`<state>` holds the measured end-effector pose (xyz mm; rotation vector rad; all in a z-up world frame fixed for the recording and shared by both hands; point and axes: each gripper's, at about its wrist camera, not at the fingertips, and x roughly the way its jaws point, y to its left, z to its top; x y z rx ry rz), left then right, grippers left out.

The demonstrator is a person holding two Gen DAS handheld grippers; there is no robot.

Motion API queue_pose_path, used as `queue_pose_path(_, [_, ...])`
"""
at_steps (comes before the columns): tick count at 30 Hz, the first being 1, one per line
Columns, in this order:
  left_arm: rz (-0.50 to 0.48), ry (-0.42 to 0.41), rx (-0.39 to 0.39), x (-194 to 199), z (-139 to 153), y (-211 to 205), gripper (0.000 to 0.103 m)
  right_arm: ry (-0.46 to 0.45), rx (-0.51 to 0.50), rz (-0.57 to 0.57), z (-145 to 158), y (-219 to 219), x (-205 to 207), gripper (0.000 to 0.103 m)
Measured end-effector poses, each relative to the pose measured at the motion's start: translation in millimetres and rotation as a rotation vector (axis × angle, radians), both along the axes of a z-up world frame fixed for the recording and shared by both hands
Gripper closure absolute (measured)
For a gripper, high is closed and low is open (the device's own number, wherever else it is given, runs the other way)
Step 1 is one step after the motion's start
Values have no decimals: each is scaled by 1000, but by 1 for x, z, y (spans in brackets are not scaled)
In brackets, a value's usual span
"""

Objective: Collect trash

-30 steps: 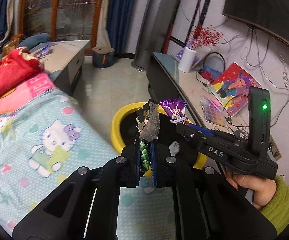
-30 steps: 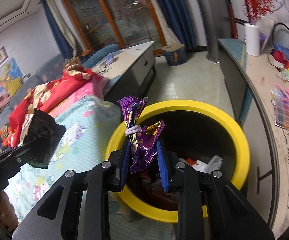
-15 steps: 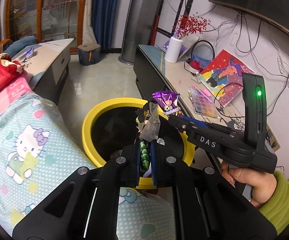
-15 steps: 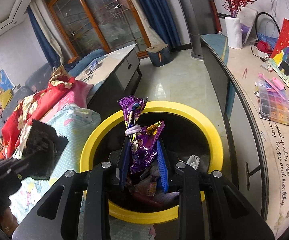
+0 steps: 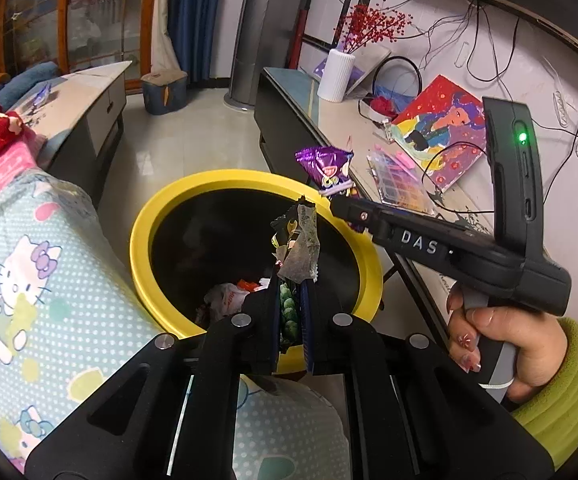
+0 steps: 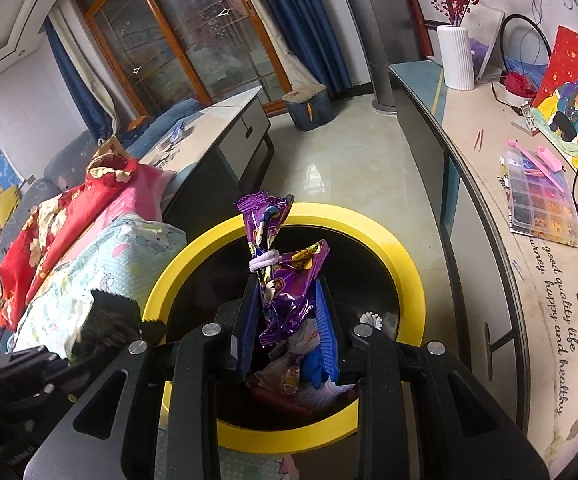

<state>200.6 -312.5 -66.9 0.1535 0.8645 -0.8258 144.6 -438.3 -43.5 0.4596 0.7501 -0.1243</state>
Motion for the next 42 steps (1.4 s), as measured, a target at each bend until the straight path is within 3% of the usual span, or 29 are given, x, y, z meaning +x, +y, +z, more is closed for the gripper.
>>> queue_pose_path(8, [30, 31, 14, 14, -12, -3, 98, 16, 8, -3, -5, -8, 5, 74])
queue_pose_path(10, [45, 30, 19, 18, -12, -6, 91, 21, 11, -3, -6, -8, 6, 71])
queue_pose_path(12, [56, 26, 22, 22, -11, -7, 71, 26, 11, -5, -7, -10, 7, 68])
queue_pose_path(14, [76, 15, 25, 25, -9, -5, 55, 25, 10, -8, -8, -11, 7, 56])
queue_pose_path(16, [93, 13, 20, 27, -7, -1, 51, 20, 4, -12, -7, -11, 5, 52])
queue_pose_path(21, [133, 9, 5, 28, 0, 13, 13, 11, -3, -22, -3, -10, -4, 44])
queue_pose_path(31, [230, -27, -18, 22, 19, 47, 11, -23, -68, -31, 20, 3, -19, 25])
queue_pose_path(42, [310, -74, -42, 8, 42, 91, 11, -64, -141, 3, 50, 33, -33, 16])
